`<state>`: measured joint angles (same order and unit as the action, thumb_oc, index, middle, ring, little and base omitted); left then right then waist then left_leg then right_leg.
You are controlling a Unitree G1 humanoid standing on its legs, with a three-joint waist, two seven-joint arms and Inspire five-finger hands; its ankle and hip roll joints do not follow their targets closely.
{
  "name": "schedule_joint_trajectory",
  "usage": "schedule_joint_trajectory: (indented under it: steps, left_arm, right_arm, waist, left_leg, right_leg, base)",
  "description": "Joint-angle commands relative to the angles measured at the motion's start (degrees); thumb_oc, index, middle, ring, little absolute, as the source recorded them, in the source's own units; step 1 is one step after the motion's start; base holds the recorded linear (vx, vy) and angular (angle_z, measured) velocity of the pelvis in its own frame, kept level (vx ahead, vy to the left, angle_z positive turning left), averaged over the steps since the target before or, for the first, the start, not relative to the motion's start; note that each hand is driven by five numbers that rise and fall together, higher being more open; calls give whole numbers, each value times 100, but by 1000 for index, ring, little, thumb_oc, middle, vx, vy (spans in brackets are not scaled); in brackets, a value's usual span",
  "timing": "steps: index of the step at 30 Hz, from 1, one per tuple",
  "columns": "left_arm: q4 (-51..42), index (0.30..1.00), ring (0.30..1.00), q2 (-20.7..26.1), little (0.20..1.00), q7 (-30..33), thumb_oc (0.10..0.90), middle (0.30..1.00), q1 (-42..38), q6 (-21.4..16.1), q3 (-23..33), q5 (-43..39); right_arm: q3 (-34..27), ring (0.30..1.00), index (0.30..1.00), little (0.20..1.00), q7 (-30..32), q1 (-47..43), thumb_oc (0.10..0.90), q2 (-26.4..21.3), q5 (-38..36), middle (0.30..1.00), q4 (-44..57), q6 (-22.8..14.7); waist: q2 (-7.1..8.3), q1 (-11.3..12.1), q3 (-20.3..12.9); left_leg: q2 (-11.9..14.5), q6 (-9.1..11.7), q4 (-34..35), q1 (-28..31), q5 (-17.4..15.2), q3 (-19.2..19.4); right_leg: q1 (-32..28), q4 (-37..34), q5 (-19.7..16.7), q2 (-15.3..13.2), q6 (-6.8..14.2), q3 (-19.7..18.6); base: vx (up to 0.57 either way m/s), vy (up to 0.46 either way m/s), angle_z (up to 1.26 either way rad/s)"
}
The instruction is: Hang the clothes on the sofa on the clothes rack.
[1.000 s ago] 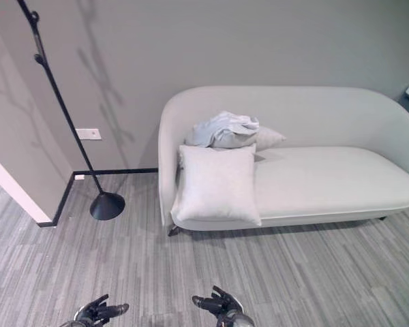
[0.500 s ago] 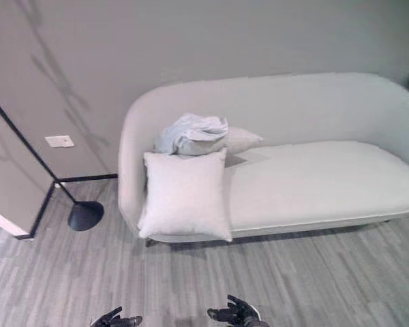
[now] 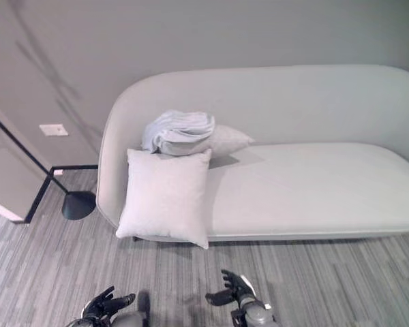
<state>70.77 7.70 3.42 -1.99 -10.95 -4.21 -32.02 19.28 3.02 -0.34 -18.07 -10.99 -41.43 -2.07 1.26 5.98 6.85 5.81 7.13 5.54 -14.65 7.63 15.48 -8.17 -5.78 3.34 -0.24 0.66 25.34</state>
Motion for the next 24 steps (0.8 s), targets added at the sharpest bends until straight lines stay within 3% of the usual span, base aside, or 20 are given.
schedule_joint_trajectory:
  steps: [1, 9, 10, 12, 15, 16, 17, 18, 19, 20, 21, 23, 24]
  left_arm:
    - [133, 900, 900, 24, 900, 201, 800, 900, 16, -191, -53, -1]
    - [-443, 900, 900, 207, 900, 288, 800, 900, 172, -300, 74, 324]
    - [-451, 900, 900, 224, 900, 312, 800, 900, 197, -298, 68, 392]
    - [-443, 900, 900, 223, 900, 337, 800, 900, 213, -289, 65, 426]
    - [-372, 900, 900, 176, 900, 433, 800, 900, 317, -271, 81, 531]
    - [-329, 900, 900, 184, 900, 454, 800, 900, 338, -245, 60, 631]
    - [-306, 900, 900, 209, 900, 466, 800, 900, 351, -228, 48, 689]
    - [-305, 900, 900, 206, 900, 467, 800, 900, 350, -228, 45, 691]
    - [-323, 900, 900, 221, 900, 508, 800, 900, 323, -221, -1, 817]
    - [-322, 900, 900, 218, 900, 510, 800, 900, 318, -220, -2, 819]
    - [-320, 900, 900, 220, 900, 527, 800, 900, 294, -250, -47, 893]
    - [-329, 900, 900, 200, 900, 534, 800, 900, 235, -291, -220, 1139]
    - [-397, 900, 900, 195, 900, 512, 800, 900, 203, -301, -377, 1364]
  right_arm:
    - [-354, 900, 900, 900, 372, 6, 800, -222, 950, 900, 1140, -455]
    - [-800, 900, 900, 900, 666, 504, 800, -589, 2171, 900, 3167, -611]
    - [-997, 900, 900, 900, 831, 653, 800, -625, 2500, 900, 3748, -671]
    - [-1060, 900, 900, 900, 897, 731, 800, -632, 2634, 900, 3958, -670]
    - [-1405, 900, 900, 900, 1274, 959, 800, -743, 3240, 900, 5055, -694]
    - [-1532, 900, 900, 900, 1430, 1010, 800, -879, 3596, 900, 5465, -684]
    - [-1628, 900, 900, 900, 1552, 983, 800, -936, 3747, 900, 5694, -684]
    - [-1634, 900, 900, 900, 1547, 993, 800, -936, 3750, 900, 5708, -677]
    - [-1798, 900, 900, 900, 1764, 942, 800, -1037, 4005, 900, 6125, -702]
    - [-1804, 900, 900, 900, 1762, 945, 800, -1038, 4007, 900, 6134, -699]
    - [-1897, 900, 900, 900, 1861, 954, 800, -1078, 4046, 900, 6355, -761]
    - [-2095, 900, 900, 900, 2047, 892, 800, -1227, 4206, 900, 6745, -806]
    - [-2308, 900, 900, 900, 2164, 741, 800, -1386, 4450, 900, 7107, -777]
  waist:
    - [-11, -8, -213]
    - [31, -143, -439]
    - [-2, -212, -415]
    - [-20, -232, -399]
    - [-70, -378, -243]
    - [-119, -426, -150]
    - [-152, -449, -120]
    - [-145, -442, -123]
    - [-157, -501, -80]
    - [-176, -497, -93]
    - [-160, -540, -69]
    - [-155, -610, -61]
    - [-78, -632, -71]
  left_leg:
    - [-87, -346, -426, 602, -2, -167]
    - [-445, -655, -93, 1198, -337, 30]
    - [-530, -745, -54, 1296, -439, 53]
    - [-558, -794, -54, 1354, -504, 51]
    - [-721, -1025, -54, 1665, -731, -12]
    - [-760, -1121, -54, 1798, -801, -77]
    - [-735, -1130, -54, 1848, -841, -111]
    - [-745, -1133, -54, 1843, -843, -105]
    - [-733, -1106, -54, 1909, -883, -294]
    - [-707, -1099, -54, 1883, -861, -292]
    - [-720, -1065, -54, 1889, -874, -407]
    - [-705, -981, -54, 1876, -869, -649]
    - [-750, -926, -54, 1914, -940, -844]
  right_leg:
    - [-259, 275, 134, -614, 442, -404]
    - [-222, 888, 139, -1043, 705, -455]
    - [-68, 1235, 107, -1148, 774, -496]
    - [51, 1518, 108, -1222, 793, -518]
    - [477, 2767, -349, -1524, 937, -601]
    - [730, 3493, -538, -1629, 976, -659]
    - [861, 3734, -484, -1615, 958, -673]
    - [883, 3766, -469, -1630, 959, -685]
    - [1199, 3752, -232, -1379, 838, -895]
    - [1211, 3720, -264, -1352, 816, -882]
    - [1317, 3484, -52, -1177, 761, -1034]
    - [1411, 2576, 66, -859, 683, -1353]
    - [1310, 1723, -10, -807, 733, -1612]
  base:
    - [257, 147, -13]
    - [179, 181, 4]
    - [48, 194, -7]
    - [45, 186, 5]
    - [77, 219, 9]
    - [103, 189, 16]
    - [71, 126, 10]
    - [73, 17, 6]
    - [40, -17, 24]
    - [71, -46, 33]
    - [43, -89, 40]
    - [103, -166, 33]
    - [112, -168, 72]
